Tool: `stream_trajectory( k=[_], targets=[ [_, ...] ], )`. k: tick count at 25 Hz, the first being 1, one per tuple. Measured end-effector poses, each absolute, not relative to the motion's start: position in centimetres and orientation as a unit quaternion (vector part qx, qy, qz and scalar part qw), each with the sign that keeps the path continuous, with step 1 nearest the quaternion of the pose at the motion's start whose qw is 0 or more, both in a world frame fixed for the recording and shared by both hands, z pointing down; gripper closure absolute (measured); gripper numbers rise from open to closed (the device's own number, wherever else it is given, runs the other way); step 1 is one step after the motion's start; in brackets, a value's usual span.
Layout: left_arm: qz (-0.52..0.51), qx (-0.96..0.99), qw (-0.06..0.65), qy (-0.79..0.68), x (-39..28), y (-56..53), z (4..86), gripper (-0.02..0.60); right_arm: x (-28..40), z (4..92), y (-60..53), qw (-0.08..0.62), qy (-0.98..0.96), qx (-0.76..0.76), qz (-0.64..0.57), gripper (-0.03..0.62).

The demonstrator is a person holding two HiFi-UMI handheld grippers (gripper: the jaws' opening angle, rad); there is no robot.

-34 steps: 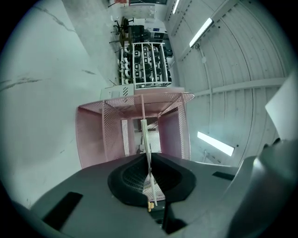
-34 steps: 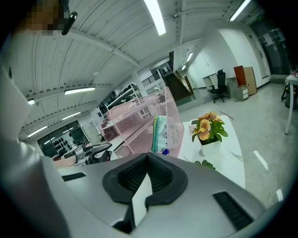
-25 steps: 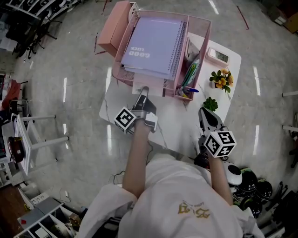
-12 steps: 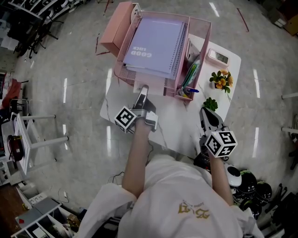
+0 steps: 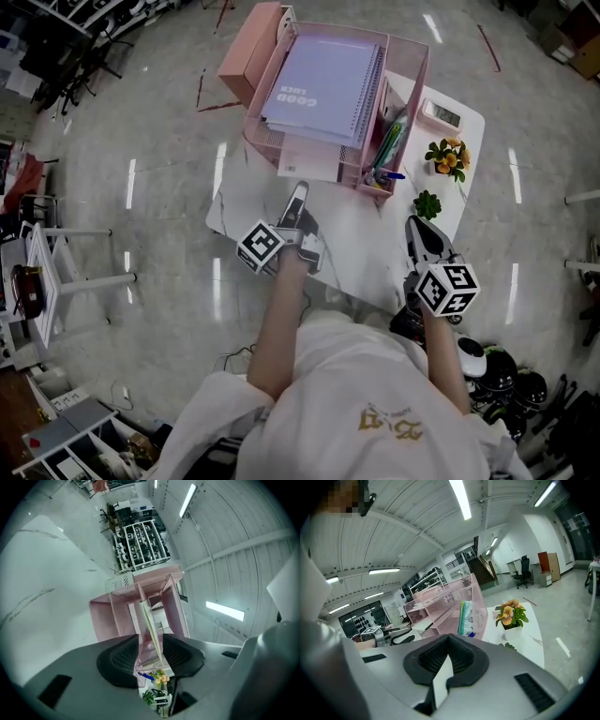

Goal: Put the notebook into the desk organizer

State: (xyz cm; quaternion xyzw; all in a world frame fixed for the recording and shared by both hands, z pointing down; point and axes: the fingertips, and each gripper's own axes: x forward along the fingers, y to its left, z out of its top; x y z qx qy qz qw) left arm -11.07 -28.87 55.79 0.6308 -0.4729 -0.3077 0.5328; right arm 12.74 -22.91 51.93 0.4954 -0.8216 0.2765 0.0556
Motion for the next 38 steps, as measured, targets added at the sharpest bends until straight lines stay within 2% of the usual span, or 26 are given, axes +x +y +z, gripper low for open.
stream_trajectory(
  k=[10, 14, 20, 38],
  targets=[
    [-0.181, 0.727, 0.420, -0.512, -9.4, -24.4, 53.0, 0.563, 9.9, 50.3, -19.5, 0.042, -0.834, 0.488, 0.255, 0.582],
    [-0.135, 0.768, 0.365, -0.508, -8.2, -22.9, 50.7, 0.563, 9.7, 49.1, -18.5, 0.029, -0.835, 0.492, 0.243, 0.582],
    [-0.096, 0.796, 0.323, -0.503, -7.7, -21.0, 48.9, 0.563, 9.2, 48.4, -16.5, 0.019, -0.836, 0.495, 0.237, 0.582],
    [-0.091, 0.798, 0.317, -0.505, -8.6, -18.5, 48.5, 0.563, 8.9, 47.3, -14.4, 0.009, -0.835, 0.502, 0.224, 0.582]
  ],
)
